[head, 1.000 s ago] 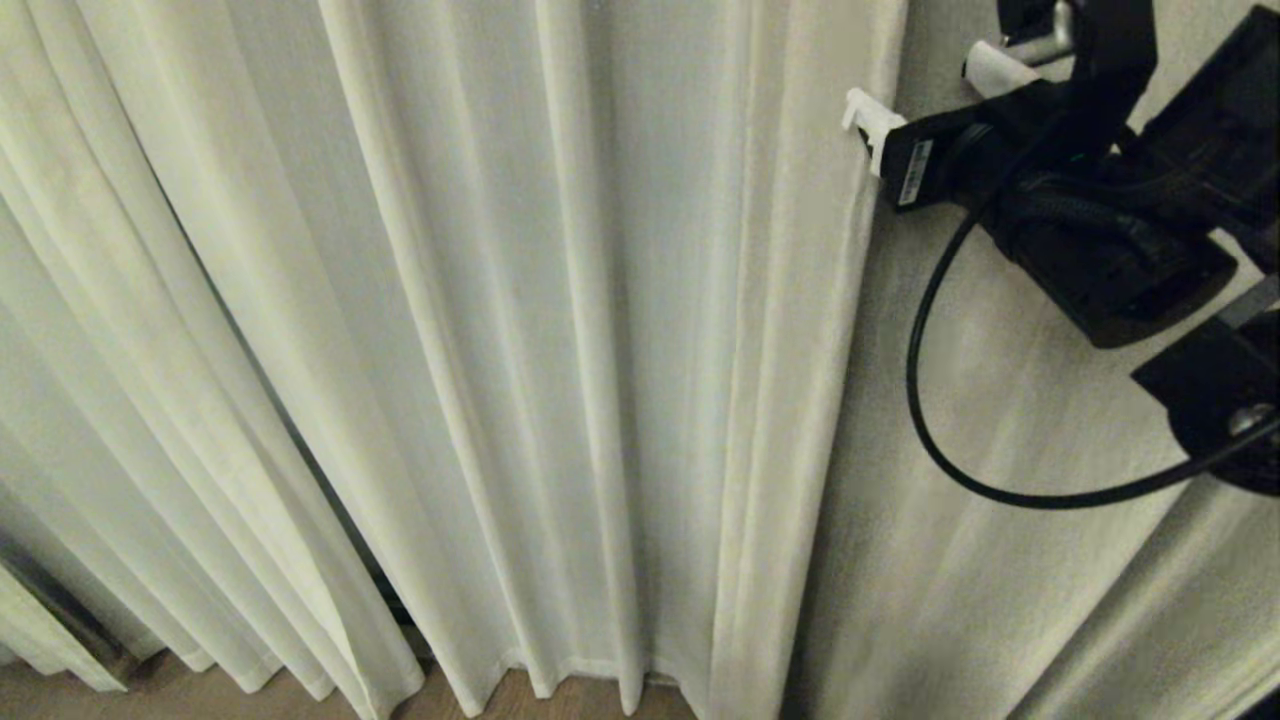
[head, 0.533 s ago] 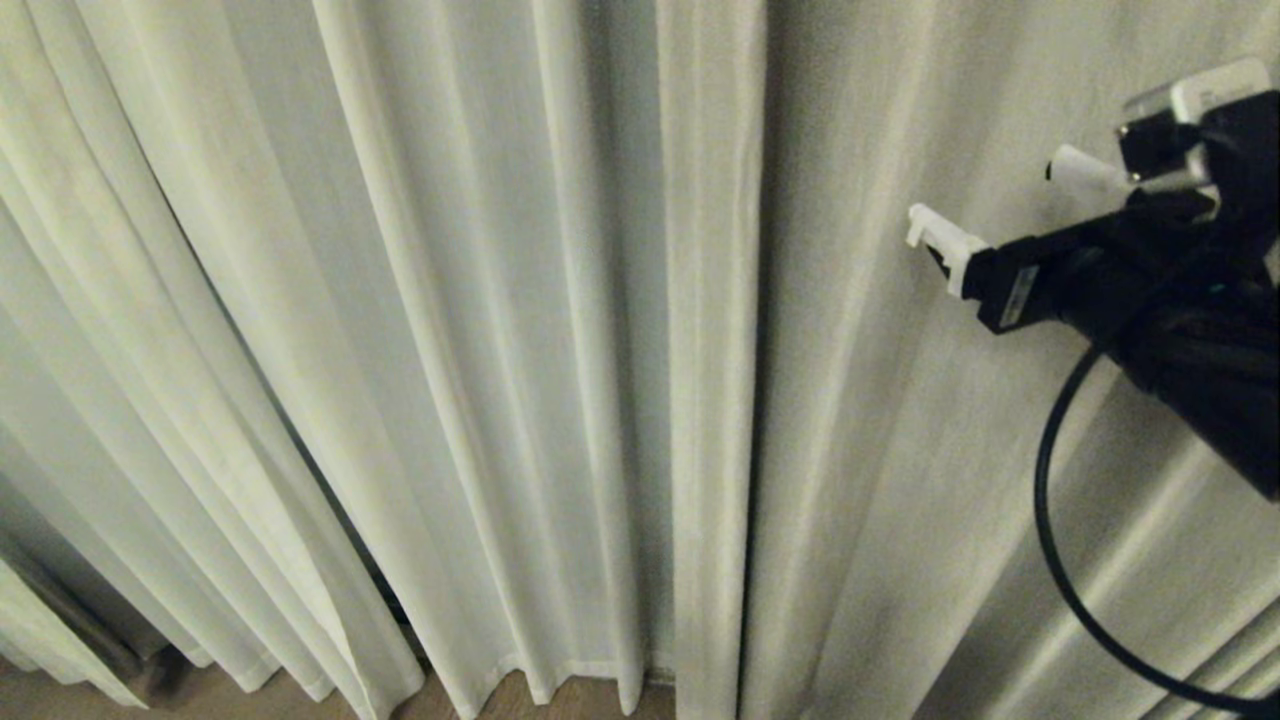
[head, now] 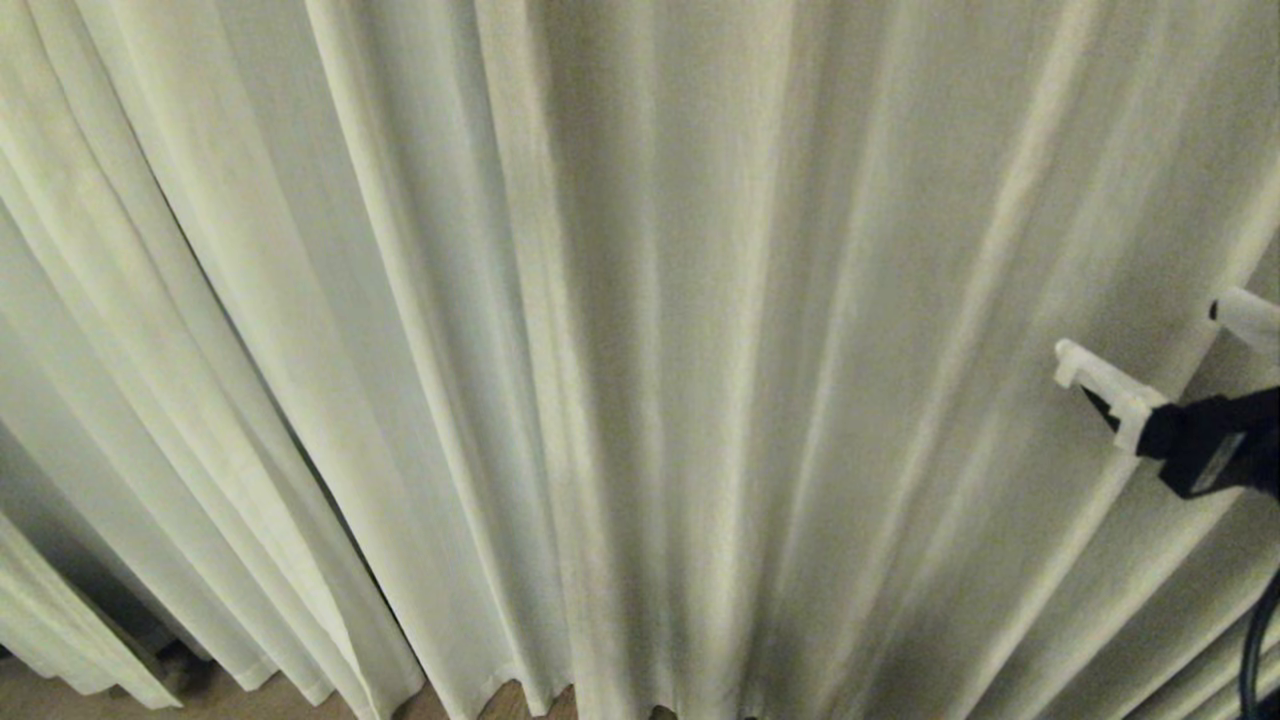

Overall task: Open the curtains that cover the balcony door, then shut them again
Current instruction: Close the outer curtains on both sides

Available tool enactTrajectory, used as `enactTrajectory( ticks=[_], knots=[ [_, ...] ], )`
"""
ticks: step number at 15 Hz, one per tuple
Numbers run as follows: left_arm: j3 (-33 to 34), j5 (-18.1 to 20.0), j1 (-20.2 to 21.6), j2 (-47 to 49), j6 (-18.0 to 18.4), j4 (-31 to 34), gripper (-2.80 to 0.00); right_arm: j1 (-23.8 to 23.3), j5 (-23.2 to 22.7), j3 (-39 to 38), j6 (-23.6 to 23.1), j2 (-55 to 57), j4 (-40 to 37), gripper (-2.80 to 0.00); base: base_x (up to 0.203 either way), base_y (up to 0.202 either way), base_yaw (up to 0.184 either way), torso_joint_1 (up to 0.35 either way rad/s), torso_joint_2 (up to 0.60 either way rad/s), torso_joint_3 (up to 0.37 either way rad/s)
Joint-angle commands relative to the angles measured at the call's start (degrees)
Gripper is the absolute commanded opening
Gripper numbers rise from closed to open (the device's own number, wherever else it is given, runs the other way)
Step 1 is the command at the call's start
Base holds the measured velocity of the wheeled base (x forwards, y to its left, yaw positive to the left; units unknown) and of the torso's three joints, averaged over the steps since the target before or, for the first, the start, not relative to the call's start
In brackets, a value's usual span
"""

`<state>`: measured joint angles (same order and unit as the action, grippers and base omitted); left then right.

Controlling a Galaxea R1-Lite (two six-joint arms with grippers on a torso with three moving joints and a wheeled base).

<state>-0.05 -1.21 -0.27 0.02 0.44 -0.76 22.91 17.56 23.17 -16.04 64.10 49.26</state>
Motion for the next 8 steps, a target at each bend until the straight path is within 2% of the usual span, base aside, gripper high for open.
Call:
enactTrajectory(
  ticks=[1,2,3,5,8],
  knots=[
    [0.05,-0.02,0.00,-0.02,0.00,-0.03,-2.80,-4.03,0.06,-2.63,4.21,-7.98,-6.92,0.00,0.000,0.000,0.000,0.000,0.00,0.000],
    [0.05,-0.02,0.00,-0.02,0.00,-0.03,-2.80,-4.91,0.12,-3.41,7.35,-8.92,-8.21,0.00,0.000,0.000,0.000,0.000,0.00,0.000],
    [0.05,-0.02,0.00,-0.02,0.00,-0.03,-2.80,-5.24,0.22,-4.15,8.96,-9.81,-8.73,-2.80,0.000,0.000,0.000,0.000,0.00,0.000],
    [-0.04,-0.02,0.00,-0.02,0.00,-0.03,-2.80,-6.24,0.21,-7.07,9.81,-10.72,-8.28,-2.80,0.000,0.000,0.000,0.000,0.00,0.000],
    [-0.04,-0.02,0.00,-0.02,0.00,-0.03,-2.80,-10.28,0.19,-10.48,13.78,-11.91,-7.95,-2.80,0.000,0.000,0.000,0.000,0.00,0.000]
  ],
)
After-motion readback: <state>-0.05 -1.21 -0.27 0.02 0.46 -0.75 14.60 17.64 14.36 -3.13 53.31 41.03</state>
